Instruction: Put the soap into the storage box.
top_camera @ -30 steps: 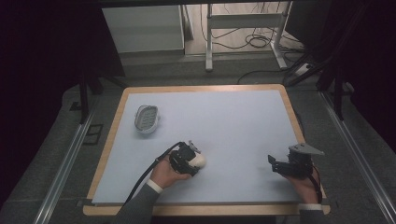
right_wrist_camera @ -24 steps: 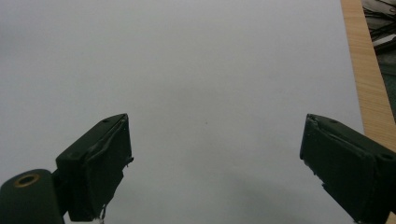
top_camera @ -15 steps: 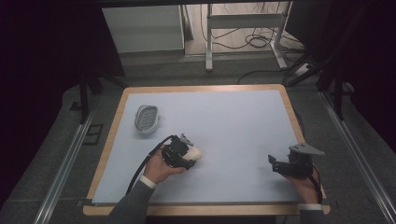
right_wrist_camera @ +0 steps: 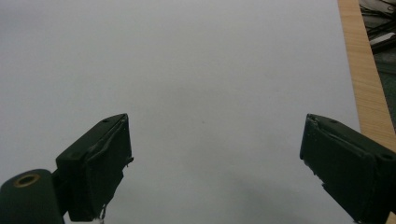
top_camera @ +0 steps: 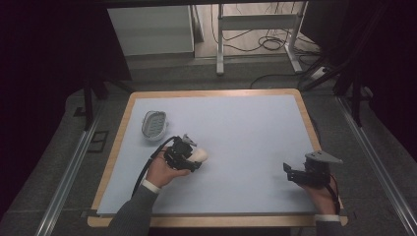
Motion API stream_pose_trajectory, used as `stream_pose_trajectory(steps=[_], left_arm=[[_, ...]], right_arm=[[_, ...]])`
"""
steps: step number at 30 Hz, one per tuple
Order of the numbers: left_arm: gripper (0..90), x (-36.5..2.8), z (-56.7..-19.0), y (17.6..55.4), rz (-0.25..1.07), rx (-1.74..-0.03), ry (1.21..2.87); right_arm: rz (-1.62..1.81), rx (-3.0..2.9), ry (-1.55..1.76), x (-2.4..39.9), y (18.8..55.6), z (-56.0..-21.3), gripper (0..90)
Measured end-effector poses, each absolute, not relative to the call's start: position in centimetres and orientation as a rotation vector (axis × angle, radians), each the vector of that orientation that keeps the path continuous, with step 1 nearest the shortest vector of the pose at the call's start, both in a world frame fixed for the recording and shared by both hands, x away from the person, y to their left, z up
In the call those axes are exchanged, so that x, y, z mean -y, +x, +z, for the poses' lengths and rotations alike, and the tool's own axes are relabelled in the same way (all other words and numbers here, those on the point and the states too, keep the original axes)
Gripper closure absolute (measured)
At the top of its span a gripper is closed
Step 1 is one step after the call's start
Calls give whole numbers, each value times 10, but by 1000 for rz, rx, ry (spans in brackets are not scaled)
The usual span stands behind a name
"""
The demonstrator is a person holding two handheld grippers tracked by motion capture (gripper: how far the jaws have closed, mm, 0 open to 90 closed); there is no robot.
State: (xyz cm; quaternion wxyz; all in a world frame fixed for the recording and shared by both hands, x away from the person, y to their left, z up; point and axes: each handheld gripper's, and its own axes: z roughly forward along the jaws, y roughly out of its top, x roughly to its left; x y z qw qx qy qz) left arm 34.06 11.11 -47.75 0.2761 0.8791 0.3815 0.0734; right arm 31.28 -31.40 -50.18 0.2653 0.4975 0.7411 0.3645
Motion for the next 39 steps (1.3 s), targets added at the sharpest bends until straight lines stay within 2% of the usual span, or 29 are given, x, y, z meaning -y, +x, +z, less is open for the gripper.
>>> stream_pose_trajectory(steps=[15,39], left_arm=[[495,-125,-456,350,280,-1065,2321],[495,-146,-439,369,321,-1123,2297]], right_arm=[[987,-1982,1365,319,312,-501,86],[976,-1990,1372,319,313,-502,86]])
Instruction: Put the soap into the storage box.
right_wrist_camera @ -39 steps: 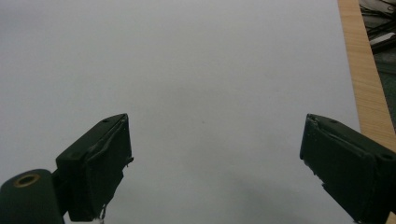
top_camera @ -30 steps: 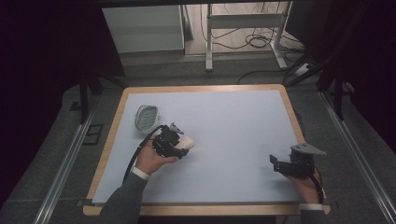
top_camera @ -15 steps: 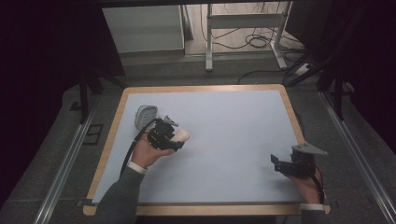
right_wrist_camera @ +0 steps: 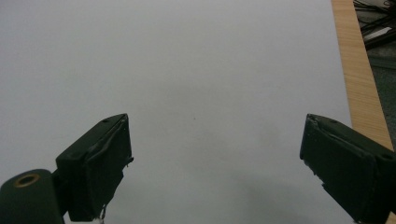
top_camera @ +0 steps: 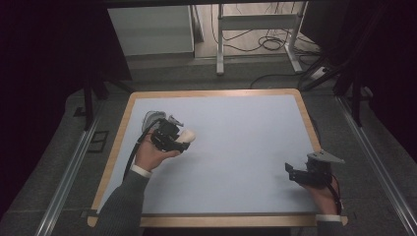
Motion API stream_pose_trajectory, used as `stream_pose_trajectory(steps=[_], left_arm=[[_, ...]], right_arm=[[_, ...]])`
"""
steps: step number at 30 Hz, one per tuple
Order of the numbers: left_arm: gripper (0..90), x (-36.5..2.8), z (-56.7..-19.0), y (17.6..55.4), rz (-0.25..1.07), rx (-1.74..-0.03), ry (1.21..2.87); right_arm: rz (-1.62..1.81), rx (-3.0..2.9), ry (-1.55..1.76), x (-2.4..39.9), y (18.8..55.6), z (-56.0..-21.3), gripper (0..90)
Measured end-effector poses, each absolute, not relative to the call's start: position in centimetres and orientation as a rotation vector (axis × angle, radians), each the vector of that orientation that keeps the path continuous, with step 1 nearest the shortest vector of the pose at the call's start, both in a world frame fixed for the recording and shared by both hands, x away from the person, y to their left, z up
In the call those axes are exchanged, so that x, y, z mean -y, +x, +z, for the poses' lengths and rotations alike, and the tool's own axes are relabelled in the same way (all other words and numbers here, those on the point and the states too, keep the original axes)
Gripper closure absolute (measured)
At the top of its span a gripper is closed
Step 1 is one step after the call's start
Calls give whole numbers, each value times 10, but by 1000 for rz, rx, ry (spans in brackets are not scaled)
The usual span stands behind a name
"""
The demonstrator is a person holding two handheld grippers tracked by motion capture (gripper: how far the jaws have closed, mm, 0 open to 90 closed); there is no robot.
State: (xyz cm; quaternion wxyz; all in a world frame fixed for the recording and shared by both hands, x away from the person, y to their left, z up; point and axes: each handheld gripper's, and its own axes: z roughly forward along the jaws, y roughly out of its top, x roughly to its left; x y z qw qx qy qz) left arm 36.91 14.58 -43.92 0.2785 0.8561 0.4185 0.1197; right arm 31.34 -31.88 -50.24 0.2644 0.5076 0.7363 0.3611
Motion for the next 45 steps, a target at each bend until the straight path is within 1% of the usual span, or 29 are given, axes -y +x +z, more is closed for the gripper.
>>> stream_pose_trajectory(steps=[26,45], left_arm=[[495,-161,-432,378,351,-1156,2270],[496,-171,-427,393,371,-1201,2254]], right_arm=[[969,-1995,1375,320,314,-504,86],[960,-2000,1375,319,315,-505,86]])
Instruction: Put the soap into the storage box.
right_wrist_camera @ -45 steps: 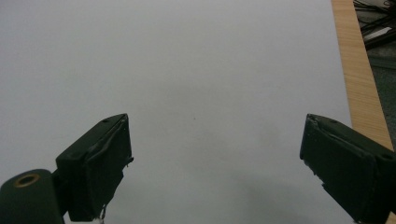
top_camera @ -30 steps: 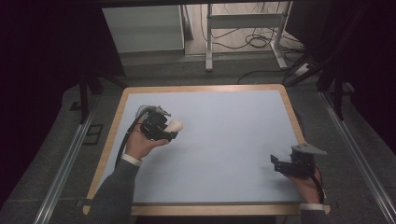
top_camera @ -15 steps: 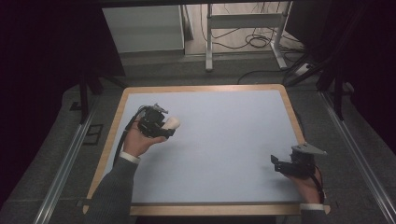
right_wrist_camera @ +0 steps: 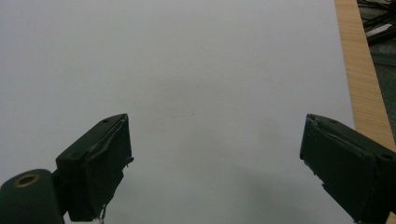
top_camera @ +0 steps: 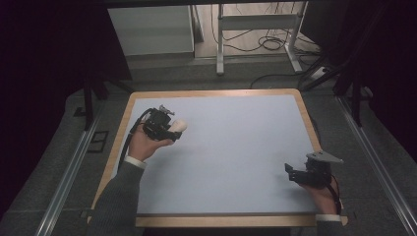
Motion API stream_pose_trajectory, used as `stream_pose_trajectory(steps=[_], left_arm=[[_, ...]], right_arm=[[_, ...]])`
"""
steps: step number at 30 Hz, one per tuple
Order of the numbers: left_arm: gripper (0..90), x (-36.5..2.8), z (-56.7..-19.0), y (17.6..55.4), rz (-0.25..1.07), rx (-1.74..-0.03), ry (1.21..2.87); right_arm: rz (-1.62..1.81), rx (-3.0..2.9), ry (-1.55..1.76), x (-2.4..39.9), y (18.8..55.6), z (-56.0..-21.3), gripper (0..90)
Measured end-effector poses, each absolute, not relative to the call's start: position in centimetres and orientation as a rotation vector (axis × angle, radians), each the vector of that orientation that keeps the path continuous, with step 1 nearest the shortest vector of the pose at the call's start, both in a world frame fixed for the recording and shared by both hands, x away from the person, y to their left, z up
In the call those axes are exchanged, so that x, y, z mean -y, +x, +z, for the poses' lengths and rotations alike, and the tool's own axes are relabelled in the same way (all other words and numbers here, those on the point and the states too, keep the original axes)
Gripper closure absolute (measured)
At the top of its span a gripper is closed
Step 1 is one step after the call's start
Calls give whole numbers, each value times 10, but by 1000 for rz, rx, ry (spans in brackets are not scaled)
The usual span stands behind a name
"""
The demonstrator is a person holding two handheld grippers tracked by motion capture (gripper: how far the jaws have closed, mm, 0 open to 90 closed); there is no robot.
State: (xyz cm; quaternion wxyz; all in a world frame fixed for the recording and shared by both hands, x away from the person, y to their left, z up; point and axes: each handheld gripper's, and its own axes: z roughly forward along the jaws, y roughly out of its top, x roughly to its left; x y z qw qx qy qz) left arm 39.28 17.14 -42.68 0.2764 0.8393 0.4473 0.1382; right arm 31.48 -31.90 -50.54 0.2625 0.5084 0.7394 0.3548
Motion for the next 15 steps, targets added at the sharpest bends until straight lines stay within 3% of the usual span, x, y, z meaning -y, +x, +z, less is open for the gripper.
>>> stream_pose_trajectory(steps=[15], left_arm=[[495,-178,-425,407,380,-1243,2249]], right_arm=[[958,-2000,1378,320,315,-506,86]])
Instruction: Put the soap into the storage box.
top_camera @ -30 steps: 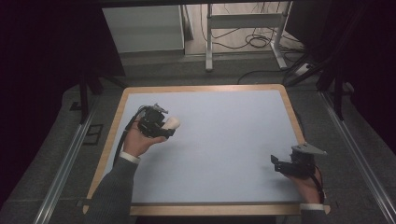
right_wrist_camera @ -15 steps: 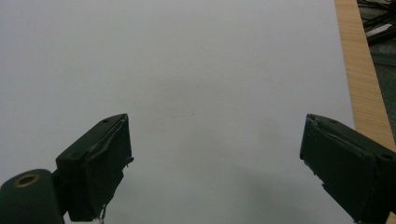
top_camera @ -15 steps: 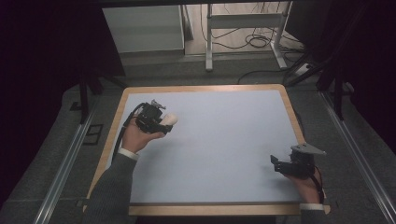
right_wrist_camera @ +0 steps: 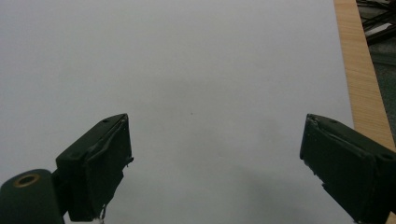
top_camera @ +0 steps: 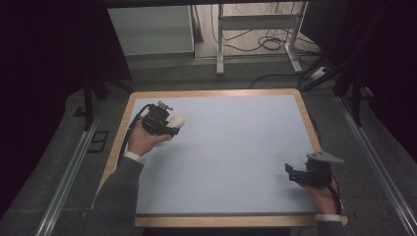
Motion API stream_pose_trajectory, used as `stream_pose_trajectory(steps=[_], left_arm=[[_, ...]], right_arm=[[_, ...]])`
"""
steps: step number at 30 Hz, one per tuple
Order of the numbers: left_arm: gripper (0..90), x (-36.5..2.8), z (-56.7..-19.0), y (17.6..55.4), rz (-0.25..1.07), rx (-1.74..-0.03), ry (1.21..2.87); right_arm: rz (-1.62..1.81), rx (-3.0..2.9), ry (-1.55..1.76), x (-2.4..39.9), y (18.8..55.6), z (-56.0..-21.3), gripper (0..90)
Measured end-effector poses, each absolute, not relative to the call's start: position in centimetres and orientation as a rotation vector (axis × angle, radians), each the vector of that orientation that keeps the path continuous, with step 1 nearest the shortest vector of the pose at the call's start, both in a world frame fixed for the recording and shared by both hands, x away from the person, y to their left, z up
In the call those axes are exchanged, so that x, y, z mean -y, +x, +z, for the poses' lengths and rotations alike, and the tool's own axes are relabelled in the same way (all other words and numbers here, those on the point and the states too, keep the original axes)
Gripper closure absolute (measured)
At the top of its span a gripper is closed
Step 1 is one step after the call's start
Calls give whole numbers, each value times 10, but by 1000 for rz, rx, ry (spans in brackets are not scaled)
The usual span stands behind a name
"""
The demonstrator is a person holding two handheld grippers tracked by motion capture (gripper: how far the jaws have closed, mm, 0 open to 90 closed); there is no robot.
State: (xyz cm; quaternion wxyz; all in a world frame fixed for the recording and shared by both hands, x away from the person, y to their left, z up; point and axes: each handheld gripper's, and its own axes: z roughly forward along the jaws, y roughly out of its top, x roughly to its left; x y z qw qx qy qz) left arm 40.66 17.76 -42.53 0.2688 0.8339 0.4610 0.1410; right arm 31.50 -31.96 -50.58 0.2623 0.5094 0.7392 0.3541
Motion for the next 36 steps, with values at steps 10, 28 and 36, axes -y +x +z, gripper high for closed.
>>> stream_pose_trajectory(steps=[10,28,36], left_arm=[[496,-187,-425,415,392,-1284,2236],[496,-205,-434,433,391,-1380,2201],[495,-210,-438,438,390,-1415,2194]], right_arm=[[955,-2003,1379,319,315,-507,86],[951,-2006,1381,319,316,-507,86],[948,-2005,1380,319,316,-507,86]])
